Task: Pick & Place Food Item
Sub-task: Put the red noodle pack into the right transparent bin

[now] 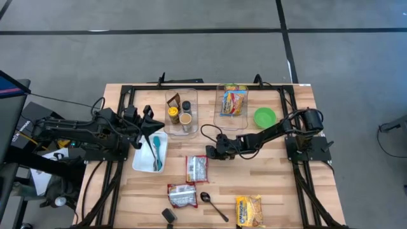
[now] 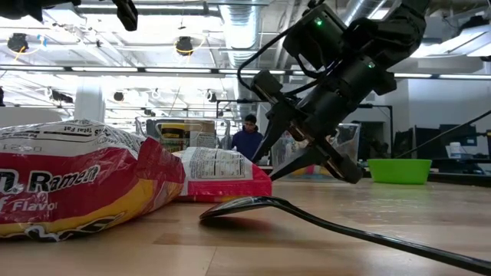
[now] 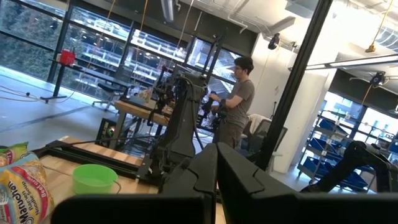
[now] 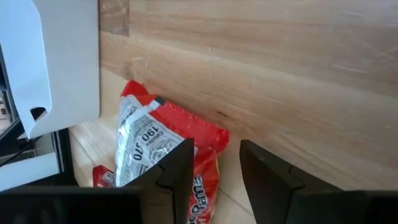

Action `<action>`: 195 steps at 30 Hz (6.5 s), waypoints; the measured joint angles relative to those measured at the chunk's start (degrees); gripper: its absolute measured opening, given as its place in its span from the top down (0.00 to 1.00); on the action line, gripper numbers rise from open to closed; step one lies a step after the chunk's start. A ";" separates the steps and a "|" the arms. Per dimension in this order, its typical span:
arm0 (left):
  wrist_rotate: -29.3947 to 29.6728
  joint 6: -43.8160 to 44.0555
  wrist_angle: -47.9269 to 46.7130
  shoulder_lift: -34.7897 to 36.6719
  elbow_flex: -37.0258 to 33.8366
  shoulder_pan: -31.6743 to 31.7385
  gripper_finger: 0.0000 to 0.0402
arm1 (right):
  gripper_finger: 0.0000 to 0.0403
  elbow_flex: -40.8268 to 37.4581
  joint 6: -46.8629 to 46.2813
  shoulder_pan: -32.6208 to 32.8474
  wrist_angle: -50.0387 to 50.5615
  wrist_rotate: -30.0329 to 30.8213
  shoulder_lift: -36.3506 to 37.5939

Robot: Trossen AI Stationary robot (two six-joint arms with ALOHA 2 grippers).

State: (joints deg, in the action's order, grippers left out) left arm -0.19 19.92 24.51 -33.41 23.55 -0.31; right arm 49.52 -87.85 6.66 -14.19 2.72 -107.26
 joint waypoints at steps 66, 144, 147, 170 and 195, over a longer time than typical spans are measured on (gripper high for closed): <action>0.16 0.02 0.00 0.00 0.00 0.00 0.99 | 0.69 0.00 1.29 0.35 -1.15 -0.10 -0.02; 0.14 2.67 1.45 0.02 0.02 -0.05 0.99 | 1.00 9.66 27.76 2.01 15.64 6.85 8.76; 0.14 2.67 1.45 0.02 0.02 -0.05 0.99 | 1.00 9.66 29.98 1.99 16.63 7.83 10.91; 0.14 2.64 1.42 0.02 0.02 -0.05 0.99 | 1.00 9.61 44.38 2.34 18.79 9.27 16.00; 0.15 2.64 1.28 0.00 0.02 -0.05 0.99 | 1.00 9.64 50.31 -0.92 21.64 9.48 28.12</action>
State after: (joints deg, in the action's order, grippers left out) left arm -0.04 22.57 25.79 -33.41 23.57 -0.36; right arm 59.16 -37.54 5.73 7.46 12.20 -79.15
